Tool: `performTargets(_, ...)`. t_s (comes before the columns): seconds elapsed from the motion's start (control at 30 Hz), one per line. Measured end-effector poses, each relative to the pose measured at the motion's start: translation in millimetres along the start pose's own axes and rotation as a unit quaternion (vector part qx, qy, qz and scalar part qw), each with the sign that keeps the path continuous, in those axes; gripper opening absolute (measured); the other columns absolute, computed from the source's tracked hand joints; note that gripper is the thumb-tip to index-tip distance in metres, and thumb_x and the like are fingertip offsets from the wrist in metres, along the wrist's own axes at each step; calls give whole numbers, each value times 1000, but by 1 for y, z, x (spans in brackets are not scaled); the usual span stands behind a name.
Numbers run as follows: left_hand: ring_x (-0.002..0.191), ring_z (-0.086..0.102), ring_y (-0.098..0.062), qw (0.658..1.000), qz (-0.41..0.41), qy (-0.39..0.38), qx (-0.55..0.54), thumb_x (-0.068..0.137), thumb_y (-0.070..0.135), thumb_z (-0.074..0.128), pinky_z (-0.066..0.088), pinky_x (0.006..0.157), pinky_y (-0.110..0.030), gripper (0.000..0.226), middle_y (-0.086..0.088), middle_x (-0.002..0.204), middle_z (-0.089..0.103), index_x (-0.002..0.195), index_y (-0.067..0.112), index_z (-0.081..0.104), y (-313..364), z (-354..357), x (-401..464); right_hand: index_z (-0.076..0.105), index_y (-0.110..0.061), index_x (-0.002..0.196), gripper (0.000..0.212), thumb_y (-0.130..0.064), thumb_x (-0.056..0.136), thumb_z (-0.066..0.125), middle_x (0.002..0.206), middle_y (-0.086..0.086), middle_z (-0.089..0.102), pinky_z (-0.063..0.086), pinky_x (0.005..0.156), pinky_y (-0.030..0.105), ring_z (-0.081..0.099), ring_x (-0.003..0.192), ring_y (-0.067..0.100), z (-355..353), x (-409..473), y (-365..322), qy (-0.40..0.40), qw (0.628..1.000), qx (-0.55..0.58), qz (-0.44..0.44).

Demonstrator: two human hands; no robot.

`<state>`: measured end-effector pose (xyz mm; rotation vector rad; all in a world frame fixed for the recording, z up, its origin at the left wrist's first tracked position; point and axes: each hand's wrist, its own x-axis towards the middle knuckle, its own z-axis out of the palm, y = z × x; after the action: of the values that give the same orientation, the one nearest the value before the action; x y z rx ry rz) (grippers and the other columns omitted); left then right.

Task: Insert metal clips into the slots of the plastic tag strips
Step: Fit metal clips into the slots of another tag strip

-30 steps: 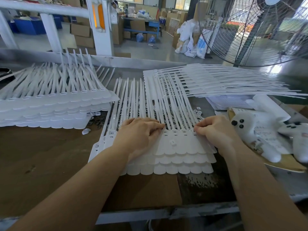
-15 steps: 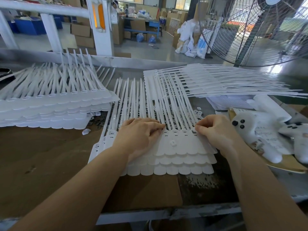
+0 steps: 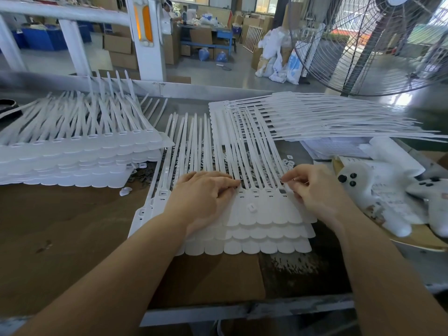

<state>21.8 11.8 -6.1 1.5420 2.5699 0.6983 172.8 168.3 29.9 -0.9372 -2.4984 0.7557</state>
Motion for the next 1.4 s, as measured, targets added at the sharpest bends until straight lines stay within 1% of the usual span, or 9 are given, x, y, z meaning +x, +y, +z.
performTargets(0.07, 127, 33, 1, 1000, 0, -2, 2, 98, 46, 33, 11, 110, -28, 33, 28, 135, 45, 127, 50, 48, 0, 0, 0, 69, -14, 96, 23, -9, 96, 47, 68, -12, 48, 32, 55, 12, 41, 58, 0, 1, 0, 1, -8, 1000, -28, -12)
performTargets(0.13, 128, 33, 1, 1000, -1, -1, 1, 98, 46, 33, 11, 111, -29, 33, 28, 135, 45, 127, 50, 48, 0, 0, -1, 68, -12, 94, 23, -10, 97, 46, 64, -15, 43, 29, 52, 12, 38, 57, -2, 2, 2, 2, -7, 999, -39, -15)
performTargets(0.27, 127, 33, 1, 1000, 2, 3, -2, 98, 47, 33, 11, 110, -29, 34, 27, 135, 45, 127, 49, 49, 0, 1, -1, 66, -12, 90, 12, -10, 93, 54, 73, -6, 59, 37, 57, 13, 54, 59, 4, 2, 3, 1, -4, 1000, 11, 4)
performTargets(0.4, 127, 33, 1, 1000, 1, 4, -3, 98, 47, 33, 11, 109, -28, 34, 27, 134, 45, 127, 50, 49, -1, 1, -1, 67, -8, 83, 11, -1, 87, 60, 70, 6, 67, 44, 57, 16, 58, 56, 10, 2, 1, 1, -1, 997, 76, 21)
performTargets(0.53, 127, 33, 1, 1000, 0, 1, 0, 98, 46, 33, 10, 109, -27, 33, 28, 135, 45, 127, 50, 48, -1, 1, -1, 72, -13, 87, 8, -10, 86, 65, 74, -6, 64, 41, 61, 14, 57, 67, 4, 4, 2, 2, 9, 998, 54, 34)
performTargets(0.67, 128, 32, 1, 1000, 0, -2, 2, 98, 46, 32, 10, 110, -28, 33, 28, 136, 44, 128, 51, 47, -1, 0, -1, 73, -11, 90, 9, -12, 86, 66, 72, -14, 58, 34, 57, 9, 52, 70, -2, 7, 4, 3, 11, 997, 61, 50)
performTargets(0.97, 127, 34, 1, 1000, 1, -3, 15, 98, 47, 33, 11, 110, -29, 33, 29, 135, 44, 127, 52, 47, -3, 3, 1, 70, -16, 74, 8, -11, 80, 72, 76, -4, 65, 40, 55, 17, 57, 69, 5, 3, 7, -1, -28, 991, 90, 96)
performTargets(1.17, 126, 35, 1, 1000, 1, 1, 10, 98, 48, 33, 12, 109, -29, 32, 29, 133, 45, 126, 52, 48, -3, 3, 2, 69, -14, 78, 7, -12, 77, 75, 72, -2, 61, 40, 46, 14, 53, 62, 7, -4, 12, -9, -61, 983, 83, 151)
performTargets(1.4, 127, 34, 0, 1000, 2, -4, 15, 98, 47, 33, 12, 110, -30, 33, 29, 135, 44, 128, 51, 47, -3, 2, 2, 64, -18, 76, 15, -10, 75, 77, 76, -2, 61, 38, 52, 20, 53, 66, 8, -4, 14, -10, -60, 979, 94, 173)
